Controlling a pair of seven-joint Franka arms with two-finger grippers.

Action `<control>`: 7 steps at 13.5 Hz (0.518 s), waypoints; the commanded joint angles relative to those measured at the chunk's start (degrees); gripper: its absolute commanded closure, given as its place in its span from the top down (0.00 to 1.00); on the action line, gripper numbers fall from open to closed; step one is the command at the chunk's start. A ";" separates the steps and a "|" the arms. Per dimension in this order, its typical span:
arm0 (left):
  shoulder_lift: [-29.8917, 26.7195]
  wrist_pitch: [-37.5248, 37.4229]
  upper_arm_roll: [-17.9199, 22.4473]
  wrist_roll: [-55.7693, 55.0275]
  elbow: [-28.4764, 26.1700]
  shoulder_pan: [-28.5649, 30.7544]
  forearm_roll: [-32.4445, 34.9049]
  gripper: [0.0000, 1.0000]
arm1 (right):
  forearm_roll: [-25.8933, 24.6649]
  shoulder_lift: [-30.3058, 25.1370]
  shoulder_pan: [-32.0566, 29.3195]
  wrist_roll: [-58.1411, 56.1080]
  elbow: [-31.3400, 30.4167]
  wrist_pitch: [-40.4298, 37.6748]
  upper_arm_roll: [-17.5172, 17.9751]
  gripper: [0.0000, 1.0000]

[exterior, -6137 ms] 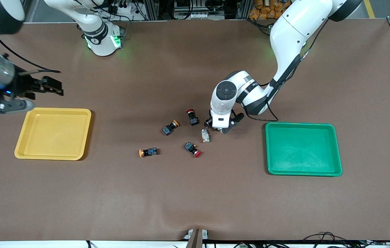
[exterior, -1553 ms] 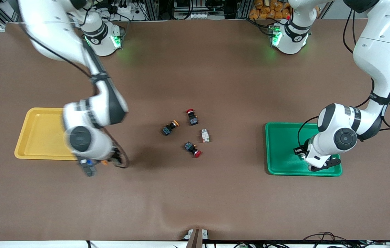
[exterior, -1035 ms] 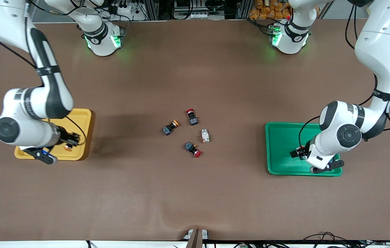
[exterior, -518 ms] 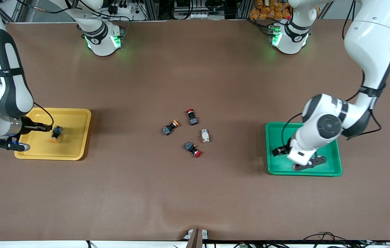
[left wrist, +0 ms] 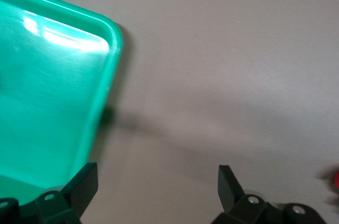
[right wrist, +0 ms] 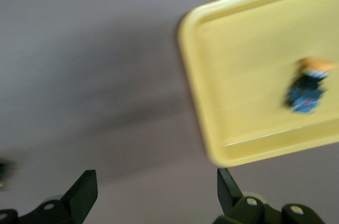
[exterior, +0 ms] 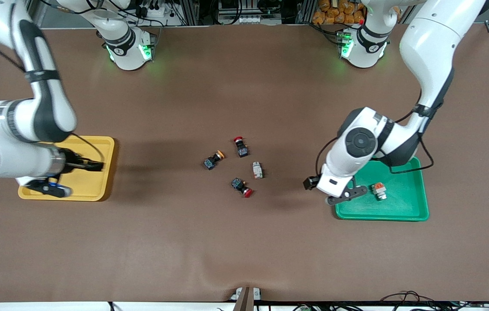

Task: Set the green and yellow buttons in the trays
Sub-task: 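Reach the left gripper to another green button while the right gripper releases the yellow button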

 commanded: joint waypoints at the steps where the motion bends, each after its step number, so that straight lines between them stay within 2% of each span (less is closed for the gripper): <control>1: 2.41 -0.44 0.26 -3.94 3.53 -3.36 0.25 1.00 | 4.81 0.99 3.58 8.01 2.72 0.04 -0.61 1.00; 4: 3.90 -0.35 0.52 -7.63 4.67 -7.66 0.43 1.00 | 6.94 1.34 8.85 16.96 2.82 3.28 -0.61 1.00; 7: 5.66 -0.35 0.52 -9.66 5.56 -10.04 0.60 1.00 | 7.20 4.23 17.37 30.14 2.55 10.30 -0.61 1.00</control>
